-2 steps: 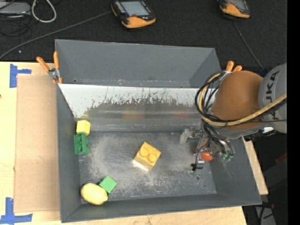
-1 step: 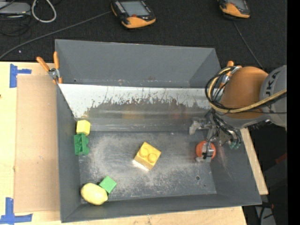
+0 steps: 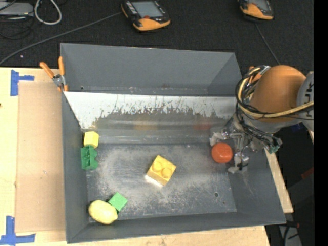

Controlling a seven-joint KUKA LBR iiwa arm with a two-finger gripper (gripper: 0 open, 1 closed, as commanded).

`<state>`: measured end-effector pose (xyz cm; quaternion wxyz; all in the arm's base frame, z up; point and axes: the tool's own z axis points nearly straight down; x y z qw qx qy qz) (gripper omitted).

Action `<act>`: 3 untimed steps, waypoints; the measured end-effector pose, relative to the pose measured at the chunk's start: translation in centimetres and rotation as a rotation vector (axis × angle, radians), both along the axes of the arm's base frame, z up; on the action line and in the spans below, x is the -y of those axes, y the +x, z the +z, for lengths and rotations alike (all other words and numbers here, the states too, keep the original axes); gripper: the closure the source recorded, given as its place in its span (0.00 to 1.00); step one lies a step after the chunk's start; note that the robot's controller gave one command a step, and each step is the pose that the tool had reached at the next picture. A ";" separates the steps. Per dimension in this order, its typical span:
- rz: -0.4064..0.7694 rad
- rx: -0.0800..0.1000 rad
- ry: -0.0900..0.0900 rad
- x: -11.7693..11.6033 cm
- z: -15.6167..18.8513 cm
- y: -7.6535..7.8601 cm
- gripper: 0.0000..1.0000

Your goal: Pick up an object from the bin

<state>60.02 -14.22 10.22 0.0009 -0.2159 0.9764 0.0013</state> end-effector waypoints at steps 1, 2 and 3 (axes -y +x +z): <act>0.001 0.004 -0.001 1.1 0.6 -1.2 0.00; -0.066 0.006 0.000 1.4 -2.2 -1.2 0.00; -0.281 0.003 0.001 1.7 -3.3 -1.2 1.00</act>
Offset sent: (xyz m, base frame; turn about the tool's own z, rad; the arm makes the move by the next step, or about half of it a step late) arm -0.0113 -0.0165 -0.0322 0.0076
